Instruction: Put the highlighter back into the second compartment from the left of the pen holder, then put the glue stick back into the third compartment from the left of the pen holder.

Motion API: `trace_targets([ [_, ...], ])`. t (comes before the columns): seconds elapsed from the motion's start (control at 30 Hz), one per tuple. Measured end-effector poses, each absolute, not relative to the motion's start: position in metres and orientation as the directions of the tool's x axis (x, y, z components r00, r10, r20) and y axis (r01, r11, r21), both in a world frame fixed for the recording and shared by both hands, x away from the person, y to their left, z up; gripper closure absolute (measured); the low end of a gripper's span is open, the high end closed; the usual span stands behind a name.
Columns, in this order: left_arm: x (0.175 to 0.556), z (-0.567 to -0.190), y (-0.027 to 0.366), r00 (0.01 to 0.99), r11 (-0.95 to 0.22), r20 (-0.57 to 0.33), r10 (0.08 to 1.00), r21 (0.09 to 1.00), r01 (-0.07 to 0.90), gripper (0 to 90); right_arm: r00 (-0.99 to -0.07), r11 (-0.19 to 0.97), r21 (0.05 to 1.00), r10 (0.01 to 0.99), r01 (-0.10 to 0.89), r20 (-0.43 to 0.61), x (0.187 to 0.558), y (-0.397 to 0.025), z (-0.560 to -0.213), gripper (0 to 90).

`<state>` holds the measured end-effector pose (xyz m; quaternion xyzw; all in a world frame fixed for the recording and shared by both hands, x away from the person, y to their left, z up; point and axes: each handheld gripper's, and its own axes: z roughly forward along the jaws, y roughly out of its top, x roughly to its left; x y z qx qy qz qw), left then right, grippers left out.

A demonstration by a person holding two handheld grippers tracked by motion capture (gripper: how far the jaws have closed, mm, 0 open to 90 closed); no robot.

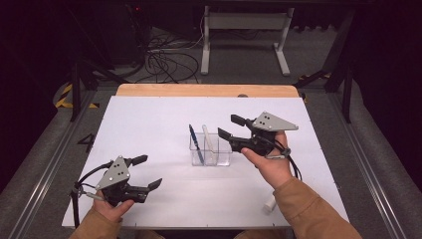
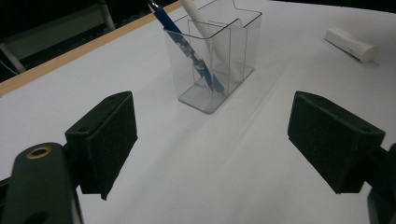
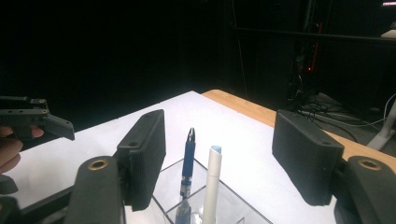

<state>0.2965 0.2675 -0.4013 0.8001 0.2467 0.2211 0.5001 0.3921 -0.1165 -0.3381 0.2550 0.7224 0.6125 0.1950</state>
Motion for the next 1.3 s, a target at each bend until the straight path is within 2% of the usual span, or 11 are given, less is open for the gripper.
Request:
trace_targets([
  [0.47, 0.295, -0.397, 0.258, 0.793, -0.378, 0.103, 0.601, 0.911, 0.168, 16.2, -0.771, 0.15, 0.98, 0.637, 0.132, 0.006, 0.381, -0.165, -0.33, 33.0],
  [0.9, 0.296, -0.399, 0.259, 0.793, -0.379, 0.102, 0.601, 0.91, 0.17, 16.2, -0.777, 0.184, 0.975, 0.629, 0.122, -0.022, 0.372, -0.178, -0.331, 32.1],
  [1.3, 0.295, -0.397, 0.251, 0.807, -0.382, 0.093, 0.583, 0.908, 0.172, 16.4, -0.767, 0.183, 0.972, 0.642, 0.149, -0.003, 0.367, -0.192, -0.336, 31.5],
])
